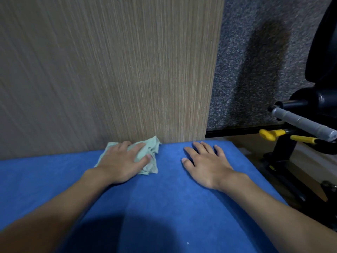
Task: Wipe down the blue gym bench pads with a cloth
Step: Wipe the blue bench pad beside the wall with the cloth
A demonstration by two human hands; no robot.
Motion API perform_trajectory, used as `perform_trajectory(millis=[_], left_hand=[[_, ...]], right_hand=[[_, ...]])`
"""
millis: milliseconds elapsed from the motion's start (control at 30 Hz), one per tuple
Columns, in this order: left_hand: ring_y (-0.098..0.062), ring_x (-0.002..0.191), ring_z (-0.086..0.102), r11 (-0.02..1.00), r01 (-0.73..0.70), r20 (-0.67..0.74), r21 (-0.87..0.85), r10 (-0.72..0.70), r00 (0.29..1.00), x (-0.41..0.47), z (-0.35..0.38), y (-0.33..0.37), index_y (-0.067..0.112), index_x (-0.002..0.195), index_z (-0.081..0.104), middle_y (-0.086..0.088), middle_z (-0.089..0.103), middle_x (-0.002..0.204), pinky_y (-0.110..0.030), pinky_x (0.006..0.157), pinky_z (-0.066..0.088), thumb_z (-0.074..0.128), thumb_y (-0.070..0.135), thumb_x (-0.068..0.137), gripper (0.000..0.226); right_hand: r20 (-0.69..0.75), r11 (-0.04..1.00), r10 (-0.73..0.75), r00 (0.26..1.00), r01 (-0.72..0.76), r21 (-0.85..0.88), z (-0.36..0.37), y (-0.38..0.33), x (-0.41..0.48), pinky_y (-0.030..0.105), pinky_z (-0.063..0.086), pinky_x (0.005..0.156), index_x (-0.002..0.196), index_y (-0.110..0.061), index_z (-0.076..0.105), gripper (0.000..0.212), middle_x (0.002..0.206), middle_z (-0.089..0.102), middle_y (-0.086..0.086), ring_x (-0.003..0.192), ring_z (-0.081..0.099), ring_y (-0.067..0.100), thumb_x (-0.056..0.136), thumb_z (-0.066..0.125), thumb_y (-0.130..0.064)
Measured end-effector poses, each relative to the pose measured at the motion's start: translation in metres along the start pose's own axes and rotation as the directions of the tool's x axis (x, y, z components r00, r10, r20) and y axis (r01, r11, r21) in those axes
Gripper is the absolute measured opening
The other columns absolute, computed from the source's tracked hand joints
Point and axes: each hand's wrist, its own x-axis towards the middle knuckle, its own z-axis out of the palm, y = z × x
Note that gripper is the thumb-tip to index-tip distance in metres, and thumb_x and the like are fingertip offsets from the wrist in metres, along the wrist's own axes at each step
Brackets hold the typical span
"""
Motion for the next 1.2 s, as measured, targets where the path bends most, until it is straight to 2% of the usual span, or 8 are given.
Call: perform_trajectory(millis=[233,333,533,700,800,1000,1067,1200], left_hand=[[-0.037,0.147,0.013,1.0,0.023,0.073,0.016,-0.024,0.997,0.008,0.005,0.054,0.039,0.154,0.018,0.006,0.013,0.162,-0.059,0.116,0.007,0.016,0.075,0.09,0.073],[-0.032,0.146,0.018,1.0,0.006,0.036,0.016,-0.007,0.999,0.008,0.007,0.039,0.042,0.153,0.018,0.006,0.019,0.161,-0.055,0.117,0.009,0.014,0.074,0.09,0.071],[-0.024,0.141,0.03,1.0,-0.013,-0.009,0.009,0.013,1.0,-0.006,0.003,-0.028,0.043,0.153,0.021,0.002,0.032,0.153,-0.047,0.117,0.018,0.002,0.072,0.084,0.077],[-0.029,0.145,0.02,0.999,0.053,0.06,0.009,-0.054,0.997,-0.009,-0.004,-0.038,0.045,0.153,0.02,0.003,0.019,0.159,-0.053,0.117,0.012,0.008,0.071,0.091,0.068],[-0.033,0.146,0.014,1.0,-0.007,0.074,-0.01,0.008,0.997,-0.004,0.0,-0.013,0.045,0.154,0.015,0.01,0.014,0.161,-0.059,0.116,0.006,0.009,0.068,0.094,0.065],[-0.025,0.146,0.021,0.994,-0.108,0.025,0.007,0.108,0.994,-0.007,0.002,-0.056,0.039,0.156,0.014,0.008,0.022,0.161,-0.049,0.119,0.012,0.01,0.067,0.092,0.07],[-0.021,0.145,0.023,0.993,-0.114,0.016,-0.017,0.114,0.993,-0.012,-0.001,-0.078,0.04,0.155,0.017,0.009,0.025,0.159,-0.045,0.119,0.014,0.006,0.071,0.087,0.077],[-0.019,0.144,0.019,0.999,-0.052,-0.026,0.007,0.052,0.998,-0.021,-0.006,-0.092,0.041,0.154,0.022,0.005,0.023,0.155,-0.046,0.118,0.015,0.018,0.062,0.097,0.06]], right_hand=[[-0.045,0.996,-0.03,0.999,0.027,-0.083,-0.003,-0.023,0.005,0.057,-0.002,0.119,0.144,-0.023,0.039,0.049,0.159,0.023,0.003,0.15,0.006,0.024,0.103,0.022,-0.045],[-0.028,0.998,-0.054,0.998,0.055,0.018,0.001,-0.036,0.005,0.05,0.0,0.121,0.151,-0.03,0.03,0.056,0.162,0.019,-0.001,0.15,0.007,0.019,0.101,0.019,-0.054],[0.016,1.0,-0.007,1.0,0.008,-0.017,0.003,-0.035,0.001,0.045,-0.003,0.122,0.155,-0.037,0.016,0.056,0.166,0.006,-0.007,0.152,-0.002,0.014,0.102,0.012,-0.054],[-0.042,0.995,0.027,0.999,-0.03,-0.094,0.001,-0.056,0.002,0.052,-0.001,0.119,0.149,-0.027,0.031,0.049,0.16,0.021,-0.001,0.15,0.009,0.019,0.104,0.022,-0.041],[-0.099,0.999,-0.002,0.995,0.007,0.048,0.007,-0.089,0.006,0.047,0.005,0.121,0.148,-0.026,0.035,0.049,0.157,0.029,-0.003,0.147,0.017,0.017,0.103,0.027,-0.042],[-0.003,1.0,0.023,1.0,-0.023,-0.001,0.017,-0.1,0.006,0.047,-0.002,0.122,0.155,-0.034,0.018,0.054,0.164,0.01,-0.005,0.151,0.001,0.016,0.102,0.014,-0.049],[-0.001,0.999,0.034,0.999,-0.034,-0.027,0.013,-0.103,0.005,0.048,0.0,0.121,0.154,-0.032,0.021,0.052,0.162,0.014,-0.004,0.15,0.005,0.016,0.103,0.016,-0.043],[-0.082,0.999,0.007,0.997,-0.004,0.036,0.011,-0.126,0.011,0.046,0.007,0.12,0.144,-0.025,0.039,0.045,0.151,0.034,-0.002,0.142,0.023,0.017,0.101,0.028,-0.034]])
